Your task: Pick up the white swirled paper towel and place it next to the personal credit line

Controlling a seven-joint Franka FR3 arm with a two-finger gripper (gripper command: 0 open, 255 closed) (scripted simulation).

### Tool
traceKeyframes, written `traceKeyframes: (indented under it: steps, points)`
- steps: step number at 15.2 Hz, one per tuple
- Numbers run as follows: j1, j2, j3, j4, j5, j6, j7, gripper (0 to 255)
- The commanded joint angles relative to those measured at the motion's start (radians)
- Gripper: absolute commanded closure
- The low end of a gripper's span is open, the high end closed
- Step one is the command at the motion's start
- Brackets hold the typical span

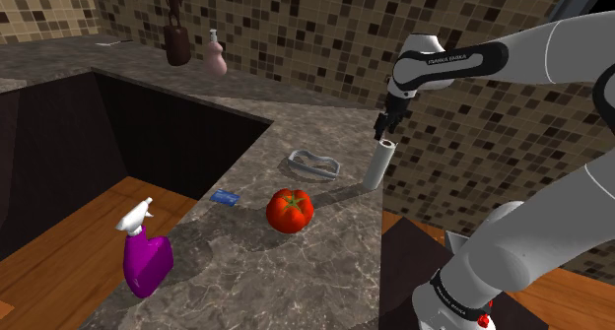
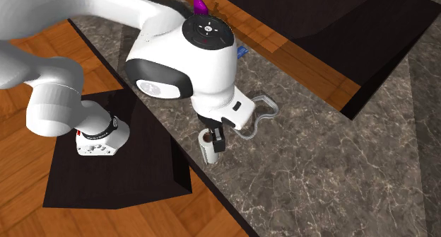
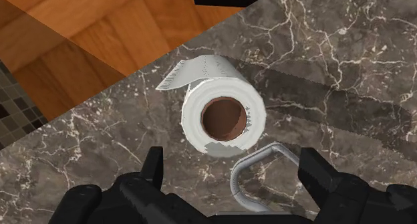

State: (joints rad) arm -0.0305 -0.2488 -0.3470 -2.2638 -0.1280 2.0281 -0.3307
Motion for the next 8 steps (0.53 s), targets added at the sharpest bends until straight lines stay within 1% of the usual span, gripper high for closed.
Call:
traceKeyframes:
  steps: [1, 6, 8]
  points:
    - [0.000, 0.022, -0.008, -0.010, 0.005, 0.034, -0.013, 0]
    - [-0.001, 0.050, -0.016, -0.053, 0.009, 0.104, -0.018, 0]
    - [-0.001, 0.053, -0.016, -0.057, 0.010, 0.112, -0.019, 0]
